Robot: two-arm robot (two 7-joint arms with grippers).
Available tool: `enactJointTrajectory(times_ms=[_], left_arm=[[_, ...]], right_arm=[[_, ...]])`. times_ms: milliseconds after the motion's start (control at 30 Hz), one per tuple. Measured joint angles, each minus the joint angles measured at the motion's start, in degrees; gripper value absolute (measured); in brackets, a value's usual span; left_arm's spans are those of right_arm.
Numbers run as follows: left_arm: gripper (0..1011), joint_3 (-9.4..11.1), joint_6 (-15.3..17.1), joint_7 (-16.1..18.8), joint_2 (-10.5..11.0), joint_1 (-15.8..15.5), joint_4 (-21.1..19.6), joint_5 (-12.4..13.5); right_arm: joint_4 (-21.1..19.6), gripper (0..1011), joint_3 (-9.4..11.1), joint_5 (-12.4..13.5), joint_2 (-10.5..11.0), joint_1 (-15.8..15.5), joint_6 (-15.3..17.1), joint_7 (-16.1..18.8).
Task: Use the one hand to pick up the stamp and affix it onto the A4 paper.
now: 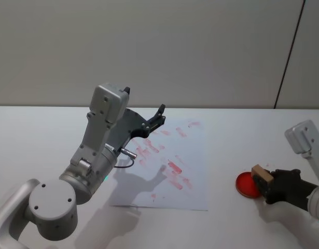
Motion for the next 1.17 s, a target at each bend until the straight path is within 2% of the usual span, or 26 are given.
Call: enactJointTrajectory(times_ms=[100, 167, 233, 300, 433, 533, 667, 900, 1167], left_arm=[[1003, 0.00, 0.00, 0.00, 0.00, 0.00, 0.00, 0.00], [1002, 0.00, 0.00, 0.01, 0.00, 0.00, 0.00, 0.00], [1003, 0.00, 0.00, 0.00, 0.00, 0.00, 0.00, 0.00], [1003, 0.00, 0.00, 0.00, 0.00, 0.00, 0.00, 0.00], [1002, 0.00, 0.00, 0.00, 0.00, 0.00, 0.00, 0.00], [1003, 0.00, 0.00, 0.00, 0.00, 0.00, 0.00, 0.00], [1003, 0.00, 0.00, 0.00, 0.00, 0.00, 0.00, 0.00], [1003, 0.00, 0.00, 0.01, 0.00, 0.00, 0.00, 0.00], [1003, 0.00, 0.00, 0.01, 0.00, 0.00, 0.00, 0.00]], right_arm=[[0.10, 288, -0.12, -0.16, -0.06, -0.01, 0.12, 0.21], [0.12, 299, -0.13, -0.18, -0.06, -0.02, 0.14, 0.23], [0.18, 406, -0.18, -0.28, -0.08, -0.02, 0.22, 0.32], [0.20, 437, -0.20, -0.31, -0.09, -0.02, 0.26, 0.37], [0.25, 603, -0.26, -0.39, -0.11, -0.02, 0.33, 0.47], [0.27, 664, -0.29, -0.45, -0.12, -0.02, 0.37, 0.54], [0.30, 816, -0.32, -0.49, -0.14, -0.02, 0.39, 0.59], [0.35, 992, -0.36, -0.53, -0.17, -0.02, 0.43, 0.64], [0.36, 1001, -0.37, -0.56, -0.17, -0.02, 0.47, 0.69]])
